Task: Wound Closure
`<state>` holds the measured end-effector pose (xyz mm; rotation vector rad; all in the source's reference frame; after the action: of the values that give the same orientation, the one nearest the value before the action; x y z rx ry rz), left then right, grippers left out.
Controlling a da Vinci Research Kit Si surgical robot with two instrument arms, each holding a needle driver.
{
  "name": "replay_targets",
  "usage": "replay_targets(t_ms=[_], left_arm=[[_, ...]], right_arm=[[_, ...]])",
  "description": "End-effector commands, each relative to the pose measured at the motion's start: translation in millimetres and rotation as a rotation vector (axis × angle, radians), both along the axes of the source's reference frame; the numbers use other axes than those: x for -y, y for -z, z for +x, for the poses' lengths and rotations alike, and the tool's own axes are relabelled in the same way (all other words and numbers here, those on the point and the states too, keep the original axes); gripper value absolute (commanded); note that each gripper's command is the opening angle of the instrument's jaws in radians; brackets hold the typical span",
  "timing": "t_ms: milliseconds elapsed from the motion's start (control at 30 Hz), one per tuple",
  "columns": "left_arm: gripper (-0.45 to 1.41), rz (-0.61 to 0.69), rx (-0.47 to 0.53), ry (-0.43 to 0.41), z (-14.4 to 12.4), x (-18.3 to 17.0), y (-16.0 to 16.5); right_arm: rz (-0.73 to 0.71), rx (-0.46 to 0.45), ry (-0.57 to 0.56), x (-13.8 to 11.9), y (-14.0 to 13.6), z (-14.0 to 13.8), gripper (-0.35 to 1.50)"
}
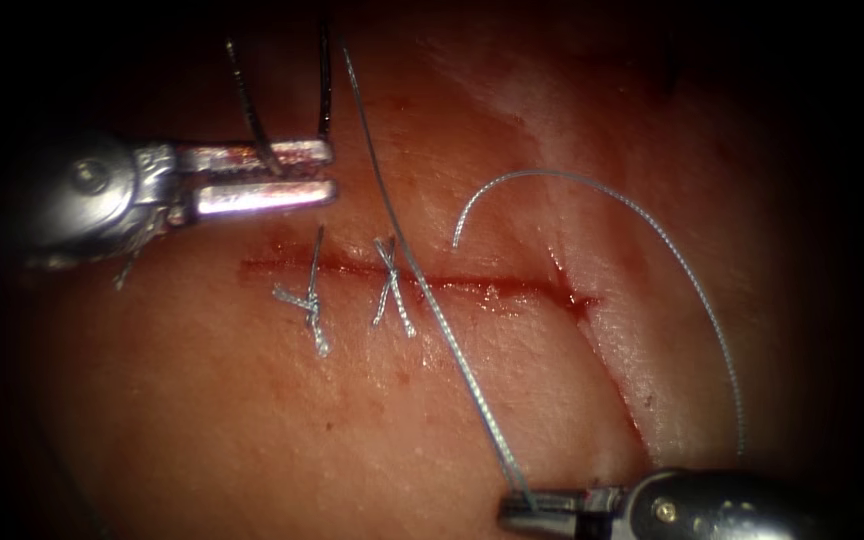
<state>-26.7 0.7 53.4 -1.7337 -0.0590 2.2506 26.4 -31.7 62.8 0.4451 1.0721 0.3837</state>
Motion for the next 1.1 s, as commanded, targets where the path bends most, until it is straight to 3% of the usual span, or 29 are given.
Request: replay_targets(t_ms=[33,133,300,333,367,400,567,767,967,1100], left_arm=[[-0.45,-0.001,0.002,0.0,-0.4,0.1,-0.7],[-0.45,-0.002,0.002,-0.001,-0.4,0.2,-0.7],[-0.45,-0.002,0.004,-0.003,-0.3,0.1,-0.8],[-0.45,-0.002,0.004,-0.004,0.0,0.0,-1.0],[-0.45,-0.002,0.003,-0.003,0.0,-0.1,-1.0],[-0.45,-0.003,0.001,-0.001,0.1,-0.1,-1.1],[-0.45,-0.005,-0.004,0.003,0.4,-0.4,-1.5],[-0.45,-0.009,-0.015,0.015,0.9,-0.5,-1.8],[-0.45,-0.008,-0.029,0.028,2.5,-1.0,-1.9],[-0.45,-0.009,-0.033,0.034,2.0,-0.7,-1.6]], right_arm=[[0.007,-0.025,0.015,2.5,2.3,2.6,-0.35],[0.02,-0.058,0.036,3.7,4.9,4.8,-0.35],[0.03,-0.064,0.035,3.6,6.8,6.3,-0.35],[0.02,-0.064,0.02,2.6,7.0,6.2,0.73],[0.015,-0.056,0.004,2.3,6.8,6.0,1.0],[0.01,-0.047,-0.014,1.8,6.4,5.5,1.13],[-0.032,-0.004,-0.1,-1.6,3.8,0.4,1.22],[-0.064,0.03,-0.136,-5.0,0.8,-3.2,1.18],[-0.078,0.054,-0.173,-5.7,-0.3,-3.7,1.18],[-0.116,0.077,-0.196,-7.2,-2.7,-1.7,1.15]])
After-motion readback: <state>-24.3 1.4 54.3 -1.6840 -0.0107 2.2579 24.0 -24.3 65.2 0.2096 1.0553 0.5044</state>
